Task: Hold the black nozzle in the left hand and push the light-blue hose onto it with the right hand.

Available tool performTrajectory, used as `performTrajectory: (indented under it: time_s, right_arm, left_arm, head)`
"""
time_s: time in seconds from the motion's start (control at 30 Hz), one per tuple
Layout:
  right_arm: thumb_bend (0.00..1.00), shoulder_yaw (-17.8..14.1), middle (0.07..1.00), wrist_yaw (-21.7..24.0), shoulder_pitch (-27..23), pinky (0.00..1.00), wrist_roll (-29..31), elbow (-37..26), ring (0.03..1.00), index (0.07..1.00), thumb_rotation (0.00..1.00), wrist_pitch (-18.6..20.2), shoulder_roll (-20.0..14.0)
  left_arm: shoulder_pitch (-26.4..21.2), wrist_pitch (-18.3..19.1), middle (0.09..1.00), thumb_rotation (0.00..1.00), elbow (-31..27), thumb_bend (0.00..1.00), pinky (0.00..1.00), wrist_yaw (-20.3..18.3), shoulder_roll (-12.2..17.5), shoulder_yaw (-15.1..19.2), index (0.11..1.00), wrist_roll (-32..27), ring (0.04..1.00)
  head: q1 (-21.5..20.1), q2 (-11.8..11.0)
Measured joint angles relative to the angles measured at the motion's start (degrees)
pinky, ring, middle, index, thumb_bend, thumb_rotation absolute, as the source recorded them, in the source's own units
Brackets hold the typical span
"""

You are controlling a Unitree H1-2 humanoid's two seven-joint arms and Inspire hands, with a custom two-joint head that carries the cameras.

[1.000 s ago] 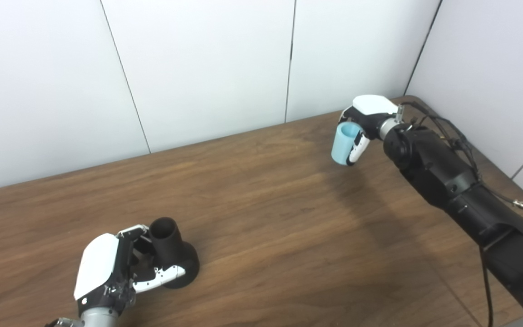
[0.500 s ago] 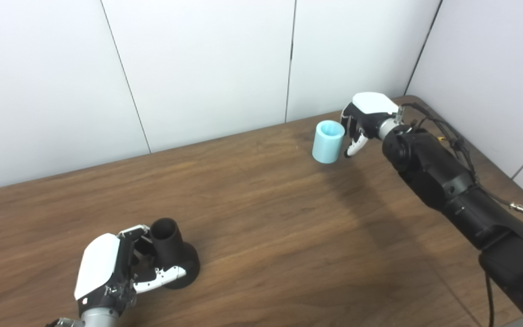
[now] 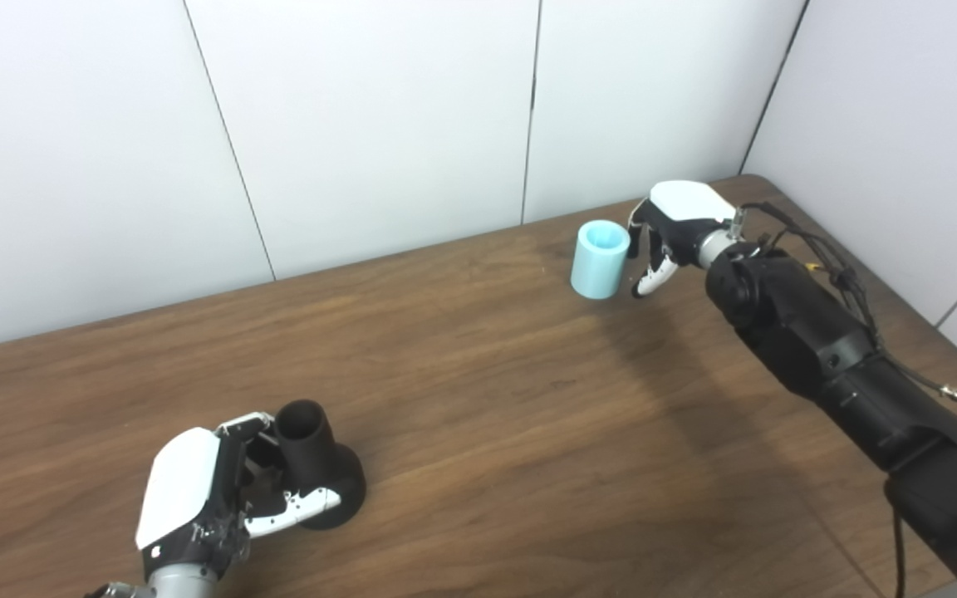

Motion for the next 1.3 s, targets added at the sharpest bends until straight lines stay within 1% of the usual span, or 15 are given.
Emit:
performTrajectory:
  time_s: [0.03, 0.07, 0.1, 0.13, 0.17, 0.2, 0.23, 0.3, 0.33, 0.43, 0.57, 0.77, 0.93, 1.03, 1.3]
  right_arm:
    - [0.53, 0.0, 0.434, 0.2, 0.0, 0.25, -0.1, -0.1, 0.336, 0.491, 0.04, 0.1, 0.0]
    - [0.72, 0.0, 0.555, 0.5, -0.1, 0.48, -0.1, -0.3, 0.503, 0.586, 0.08, 0.3, -0.1]
    - [0.83, 0.1, 0.648, 1.2, -0.1, 0.63, -0.3, -0.6, 0.64, 0.662, 0.13, 0.4, -0.3]
    - [0.92, 0.2, 0.729, 2.0, -0.1, 0.74, -0.5, -1.2, 0.746, 0.738, 0.18, 0.6, -0.6]
    - [0.96, 0.4, 0.789, 2.7, -0.1, 0.81, -0.8, -2.0, 0.818, 0.801, 0.21, 1.0, -1.0]
    - [0.98, 0.7, 0.854, 4.1, -0.2, 0.88, -1.5, -3.2, 0.893, 0.866, 0.25, 1.7, -1.3]
    - [0.99, 1.0, 0.902, 5.5, -0.3, 0.92, -1.9, -4.4, 0.946, 0.91, 0.27, 2.6, -1.7]
    - [1.0, 1.5, 0.959, 7.9, -0.8, 0.98, -2.7, -6.0, 0.989, 0.957, 0.29, 3.5, -2.6]
    - [1.0, 1.5, 0.984, 8.8, -1.1, 0.99, -2.9, -6.2, 0.996, 0.973, 0.3, 4.1, -2.7]
    - [1.0, 1.5, 0.998, 10.0, -1.7, 1.0, -3.8, -6.3, 1.0, 0.989, 0.3, 5.5, -2.7]
    - [1.0, 1.8, 1.0, 11.2, -1.7, 1.0, -4.2, -7.2, 1.0, 0.982, 0.3, 5.7, -2.7]
    - [1.0, 2.0, 1.0, 13.1, -2.3, 1.0, -4.3, -9.5, 1.0, 0.968, 0.29, 5.4, -2.7]
    - [1.0, 2.4, 0.939, 14.6, -2.7, 1.0, -4.3, -10.6, 0.999, 0.933, 0.28, 5.1, -2.6]
    - [1.0, 2.5, 0.904, 15.2, -2.8, 1.0, -4.2, -10.8, 0.973, 0.923, 0.26, 4.6, -2.1]
    - [1.0, 2.9, 0.863, 15.5, -3.2, 0.99, -3.3, -10.6, 0.921, 0.877, 0.24, 4.3, 0.3]
  left_arm:
    - [0.0, 0.0, 0.471, 0.0, 0.0, 0.52, 0.46, 0.0, 0.0, 0.0, 0.497, 0.0, 0.563]
    - [0.0, 0.0, 0.469, 0.0, 0.0, 0.52, 0.46, 0.0, 0.0, 0.0, 0.498, 0.0, 0.564]
    - [0.0, 0.0, 0.467, 0.0, 0.0, 0.52, 0.46, 0.0, 0.0, 0.0, 0.499, 0.0, 0.562]
    - [0.0, 0.0, 0.467, 0.0, 0.0, 0.52, 0.45, 0.0, 0.0, -0.1, 0.5, 0.1, 0.56]
    - [0.0, 0.0, 0.467, 0.0, 0.0, 0.52, 0.46, 0.0, 0.0, -0.1, 0.499, 0.1, 0.561]
    - [0.0, 0.0, 0.468, 0.0, 0.0, 0.52, 0.46, 0.0, 0.0, -0.1, 0.499, 0.1, 0.563]
    - [0.0, 0.0, 0.467, 0.0, 0.0, 0.52, 0.46, 0.0, 0.0, -0.1, 0.5, 0.1, 0.564]
    - [0.0, 0.0, 0.466, 0.0, 0.0, 0.52, 0.46, 0.0, -0.1, -0.1, 0.5, 0.1, 0.565]
    - [0.0, 0.0, 0.464, 0.0, 0.0, 0.52, 0.47, 0.0, -0.1, -0.2, 0.501, 0.1, 0.568]
    - [0.0, -0.1, 0.464, 0.0, 0.0, 0.52, 0.47, 0.2, -0.1, -0.2, 0.501, 0.1, 0.565]
    - [0.0, 0.0, 0.466, 0.0, 0.0, 0.52, 0.45, 0.2, -0.2, -0.2, 0.499, 0.1, 0.553]
    - [0.0, -0.1, 0.464, 0.0, 0.0, 0.52, 0.46, 0.4, -0.2, -0.2, 0.501, 0.1, 0.562]
    - [0.1, -0.1, 0.467, 0.0, 0.0, 0.52, 0.46, 0.4, -0.2, -0.2, 0.5, 0.1, 0.562]
    - [0.0, 0.0, 0.467, 0.0, 0.0, 0.52, 0.46, 0.3, -0.2, -0.2, 0.5, 0.1, 0.565]
    - [0.1, 0.1, 0.473, 0.0, 0.0, 0.52, 0.47, 0.3, -0.3, -0.3, 0.496, 0.4, 0.571]
  head:
    - [0.0, 0.0]
    - [0.0, -0.1]
    - [0.1, -0.1]
    - [0.1, -0.1]
    - [0.1, -0.1]
    - [0.2, -0.2]
    - [0.2, -0.2]
    - [0.3, -0.3]
    - [0.4, -0.3]
    - [0.4, -0.4]
    - [0.4, -0.4]
    - [0.4, -0.4]
    - [0.4, -0.2]
    - [0.7, 0.0]
    - [1.5, 0.5]
